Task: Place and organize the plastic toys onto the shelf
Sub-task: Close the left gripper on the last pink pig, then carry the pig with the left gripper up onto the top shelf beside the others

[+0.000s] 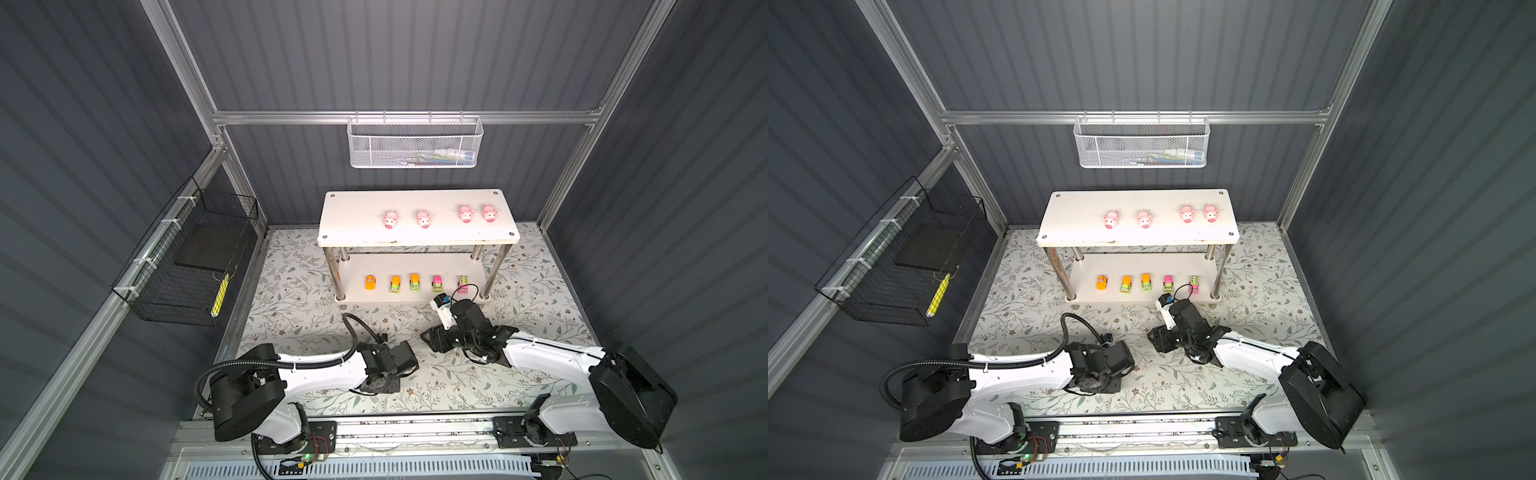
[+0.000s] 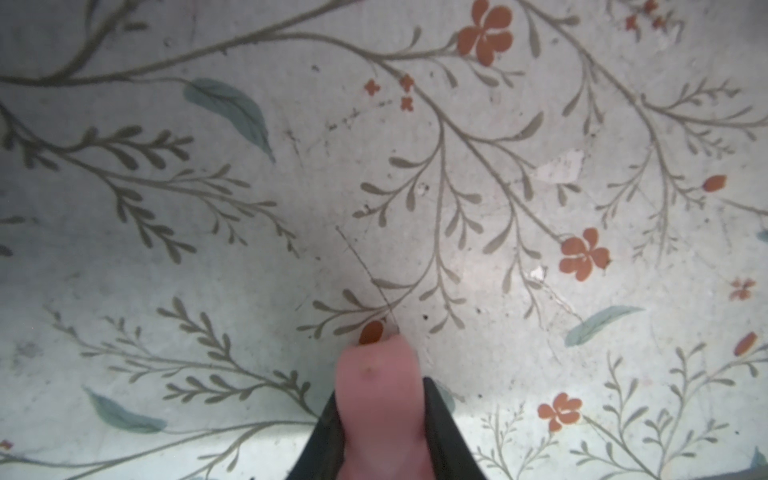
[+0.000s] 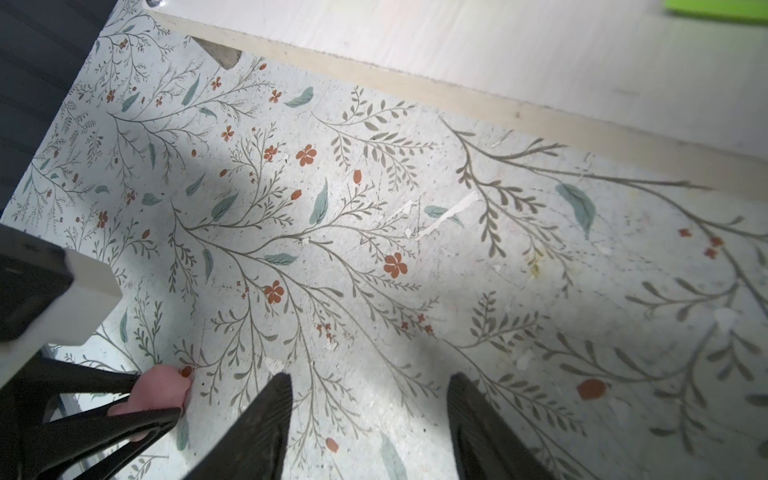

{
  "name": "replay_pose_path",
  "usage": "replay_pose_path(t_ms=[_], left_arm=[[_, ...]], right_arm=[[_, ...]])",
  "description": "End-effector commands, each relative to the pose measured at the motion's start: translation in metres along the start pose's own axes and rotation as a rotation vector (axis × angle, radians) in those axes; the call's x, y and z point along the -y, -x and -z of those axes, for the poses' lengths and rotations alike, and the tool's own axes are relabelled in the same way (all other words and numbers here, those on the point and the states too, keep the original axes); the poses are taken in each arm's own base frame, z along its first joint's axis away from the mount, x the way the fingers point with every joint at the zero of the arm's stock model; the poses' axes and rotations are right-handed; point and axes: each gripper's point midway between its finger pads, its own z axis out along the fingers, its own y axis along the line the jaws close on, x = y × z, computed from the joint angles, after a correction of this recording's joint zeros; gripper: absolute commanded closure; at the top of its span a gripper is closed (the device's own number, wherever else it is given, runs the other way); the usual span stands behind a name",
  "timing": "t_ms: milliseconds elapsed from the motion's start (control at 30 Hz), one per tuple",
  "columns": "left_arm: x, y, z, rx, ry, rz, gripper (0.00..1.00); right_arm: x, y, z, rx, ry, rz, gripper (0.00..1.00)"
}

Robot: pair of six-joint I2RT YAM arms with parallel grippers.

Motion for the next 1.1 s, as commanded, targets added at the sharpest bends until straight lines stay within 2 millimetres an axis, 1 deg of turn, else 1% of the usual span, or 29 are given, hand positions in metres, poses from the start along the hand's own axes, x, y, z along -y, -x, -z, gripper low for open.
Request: replay_pose_path(t_ms=[0, 100, 200, 233, 300, 367, 400, 433, 467, 567, 633, 733, 867, 900, 967, 1067], left_arm=[[-0.002, 0.003, 0.015, 0.008, 0.028, -0.015, 0.73], [0.002, 0.012, 0.039, 0.026, 0.025, -0.048, 0.73], [0.005, 0.027, 0.079, 0.069, 0.017, -0.090, 0.73], [0.007, 0.034, 0.097, 0.090, 0.009, -0.101, 0.73], [0.000, 0.045, 0.133, 0.123, 0.022, -0.115, 0.73], [-0.007, 0.060, 0.174, 0.179, 0.025, -0.114, 0.73], [-0.011, 0.066, 0.191, 0.199, 0.027, -0.114, 0.73], [-0.013, 0.076, 0.216, 0.237, 0.014, -0.110, 0.73], [-0.018, 0.084, 0.235, 0.263, 0.018, -0.108, 0.73], [-0.029, 0.108, 0.284, 0.337, 0.035, -0.116, 0.74], [-0.035, 0.124, 0.310, 0.392, 0.068, -0.130, 0.74], [-0.039, 0.152, 0.337, 0.471, 0.111, -0.159, 0.72], [-0.029, 0.191, 0.362, 0.580, 0.114, -0.206, 0.71], [-0.028, 0.199, 0.366, 0.602, 0.113, -0.213, 0.71], [-0.022, 0.217, 0.366, 0.628, 0.086, -0.224, 0.70], [-0.026, 0.243, 0.364, 0.656, 0.081, -0.212, 0.70]], right_arm=[[-0.001, 0.001, -0.002, 0.001, 0.015, 0.005, 0.38], [0.000, 0.000, -0.002, -0.003, 0.015, 0.002, 0.38], [0.000, 0.000, -0.003, -0.006, 0.012, 0.000, 0.38], [0.000, 0.001, -0.003, -0.006, 0.014, 0.000, 0.38], [-0.001, 0.001, -0.003, -0.008, 0.017, 0.001, 0.38], [-0.002, 0.001, -0.003, -0.010, 0.022, 0.002, 0.38], [-0.002, 0.001, -0.004, -0.011, 0.022, 0.002, 0.38], [-0.002, 0.001, -0.004, -0.013, 0.024, 0.003, 0.38], [-0.003, 0.002, -0.005, -0.013, 0.027, 0.004, 0.38], [-0.004, 0.002, -0.007, -0.017, 0.034, 0.009, 0.38], [-0.007, 0.003, -0.008, -0.024, 0.050, 0.020, 0.38], [-0.010, 0.004, -0.009, -0.032, 0.061, 0.031, 0.38], [-0.012, 0.004, -0.011, -0.037, 0.075, 0.043, 0.38], [-0.013, 0.005, -0.010, -0.038, 0.077, 0.049, 0.38], [-0.013, 0.005, -0.009, -0.039, 0.077, 0.059, 0.38], [-0.013, 0.008, -0.006, -0.026, 0.071, 0.069, 0.38]])
